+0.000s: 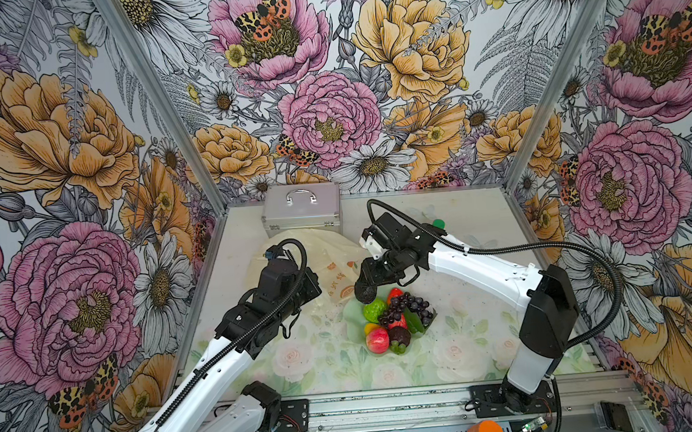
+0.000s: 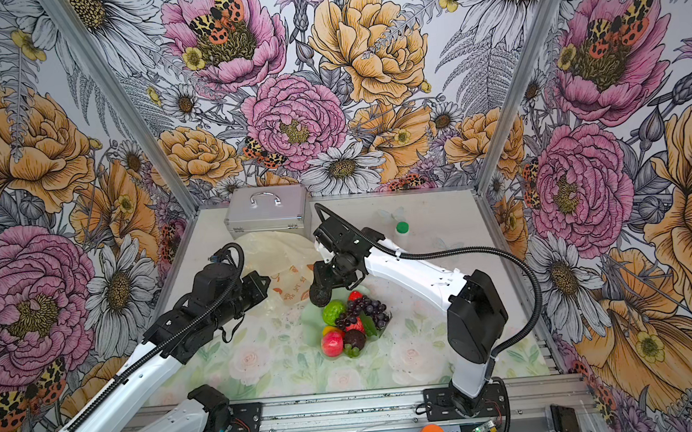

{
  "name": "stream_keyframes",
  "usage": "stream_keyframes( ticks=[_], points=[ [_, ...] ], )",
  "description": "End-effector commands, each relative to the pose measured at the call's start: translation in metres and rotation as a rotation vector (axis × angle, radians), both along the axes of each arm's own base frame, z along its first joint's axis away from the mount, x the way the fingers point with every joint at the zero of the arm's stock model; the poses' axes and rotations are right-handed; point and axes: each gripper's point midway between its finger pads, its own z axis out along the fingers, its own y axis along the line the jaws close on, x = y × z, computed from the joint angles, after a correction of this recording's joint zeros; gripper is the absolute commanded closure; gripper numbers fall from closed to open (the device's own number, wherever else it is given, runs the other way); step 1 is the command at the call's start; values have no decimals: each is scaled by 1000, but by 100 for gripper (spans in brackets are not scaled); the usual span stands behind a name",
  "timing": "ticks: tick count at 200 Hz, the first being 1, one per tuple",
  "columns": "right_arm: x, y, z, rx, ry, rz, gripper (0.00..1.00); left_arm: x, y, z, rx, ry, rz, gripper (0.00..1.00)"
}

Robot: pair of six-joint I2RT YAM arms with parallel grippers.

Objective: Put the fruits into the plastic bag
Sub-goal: 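Lift the avocado with the right gripper toward the bag mouth, then push the avocado into the bag mouth with the right gripper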

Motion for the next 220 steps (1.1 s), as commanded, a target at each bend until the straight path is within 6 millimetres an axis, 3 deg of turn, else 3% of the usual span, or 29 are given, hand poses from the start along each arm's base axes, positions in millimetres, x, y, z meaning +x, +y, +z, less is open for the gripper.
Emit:
stream_keyframes(
  ticks=[1,46,91,220],
  points=[
    [1,4,35,131,-19,-25,64,1,2,4,-17,-20,13,100],
    [11,9,66,239,-62,-56,64,1,-2,5,-24,-26,8,100],
    [27,28,72,307,-71,-71,64,0,-3,7,-28,-32,7,100],
    [51,75,26,323,29,-45,64,-2,1,6,-37,-37,37,100]
  ],
)
